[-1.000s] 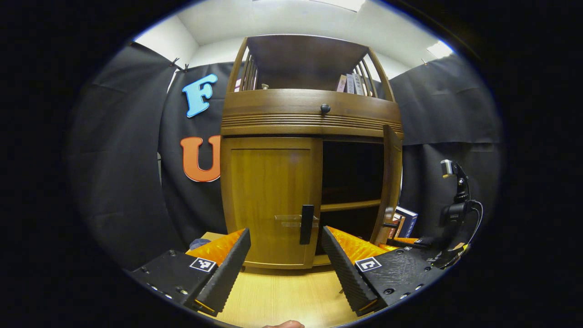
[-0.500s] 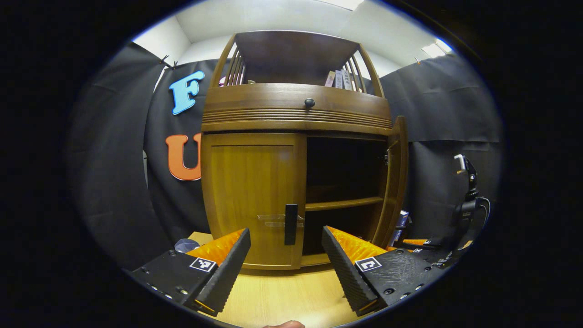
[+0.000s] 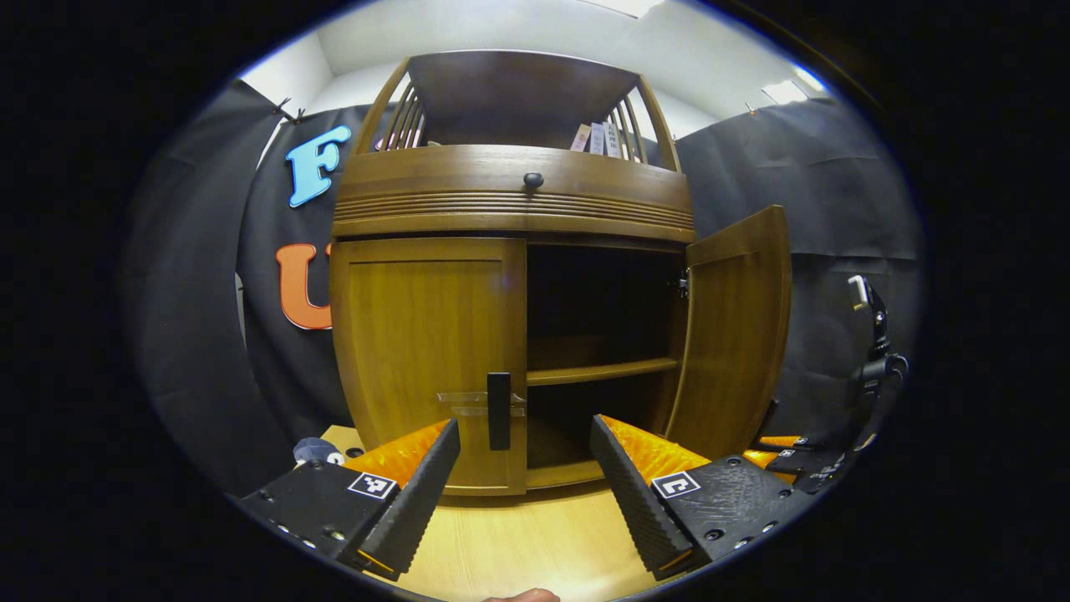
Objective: Open the right door of the double-door shoe cabinet with the right hand, and open the left door with the left hand.
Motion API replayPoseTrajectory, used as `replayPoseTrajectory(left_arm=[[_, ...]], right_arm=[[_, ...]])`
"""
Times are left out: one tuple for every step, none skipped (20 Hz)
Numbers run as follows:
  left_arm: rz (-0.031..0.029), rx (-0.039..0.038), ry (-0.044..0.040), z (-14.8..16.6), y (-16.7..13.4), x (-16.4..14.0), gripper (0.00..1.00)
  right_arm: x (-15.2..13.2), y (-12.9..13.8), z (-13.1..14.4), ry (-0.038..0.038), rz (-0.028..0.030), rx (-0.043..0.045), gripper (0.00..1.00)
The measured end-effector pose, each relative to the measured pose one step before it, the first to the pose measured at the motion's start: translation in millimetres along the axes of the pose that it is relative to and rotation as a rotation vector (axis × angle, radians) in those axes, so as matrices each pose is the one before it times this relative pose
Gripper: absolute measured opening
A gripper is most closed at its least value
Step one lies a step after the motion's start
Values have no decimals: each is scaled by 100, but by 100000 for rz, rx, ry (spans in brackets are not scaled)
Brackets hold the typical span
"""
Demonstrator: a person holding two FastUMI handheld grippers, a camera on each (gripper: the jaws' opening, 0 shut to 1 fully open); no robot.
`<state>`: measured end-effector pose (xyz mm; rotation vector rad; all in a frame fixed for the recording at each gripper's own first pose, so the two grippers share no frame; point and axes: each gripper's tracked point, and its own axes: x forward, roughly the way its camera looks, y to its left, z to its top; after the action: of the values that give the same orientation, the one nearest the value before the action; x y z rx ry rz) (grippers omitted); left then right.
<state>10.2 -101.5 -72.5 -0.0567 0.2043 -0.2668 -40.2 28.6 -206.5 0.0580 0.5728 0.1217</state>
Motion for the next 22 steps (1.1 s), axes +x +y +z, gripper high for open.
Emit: replayPoseTrajectory(left_arm=[[-611,120,16,74,-249,61,100],[-567,98,-94,83,-200,60,100],[-564,84,-124,-76,-232,97,100],[-470,-27,73,-18,-184,83,100],[-464,-171,148,19,-182,89,95],[-545,-261,304,-165,-173,123,100],[-462,-225,306,-31,-405,83,100],[-485,-174,342,-38,-261,97,100],[-676,-22,285,-125,-245,57,100],[-260,452,-66,-33,-232,90,100],[268,1210,-545,25,-54,70,100],[285,1582,-315,126,27,198,95],[85,1038,507,-215,1,262,95],[-103,204,281,-386,-10,207,95],[-303,-316,256,-139,-154,43,95],[32,-163,-169,98,125,262,95],[156,-29,37,-6,60,251,95],[29,-15,310,9,32,277,95],[-20,-164,246,-113,3,193,95],[-264,-207,387,-236,-38,193,95],[25,-234,197,-207,-52,248,95],[74,-1009,26,-383,54,410,95]], right_arm=[[-112,-664,-60,191,-1731,869,14],[-107,-608,16,111,-1675,825,13],[-71,-611,-24,182,-1781,828,11],[-10,-560,70,512,-2173,418,10],[217,-528,-6,548,-1858,349,9],[-5,-342,51,404,-759,335,8],[-118,-155,28,186,-68,661,7],[-112,-190,35,4,267,573,7],[-156,-408,11,-44,-48,99,7],[-50,-598,-23,192,-1605,-395,7],[-111,-963,-167,458,-2472,-1215,7],[-177,-232,185,311,1355,440,4],[94,59,-17,359,475,965,4],[-27,-391,73,234,599,735,4],[-9,-332,35,306,859,466,4],[8,-382,82,106,548,320,4],[-82,-345,32,104,848,246,4],[-147,-466,150,-193,450,-94,4],[24,-512,128,-393,352,-177,4],[-71,-586,162,-395,88,31,4],[-35,-458,91,-121,62,559,4],[-52,-285,117,319,320,828,4]])
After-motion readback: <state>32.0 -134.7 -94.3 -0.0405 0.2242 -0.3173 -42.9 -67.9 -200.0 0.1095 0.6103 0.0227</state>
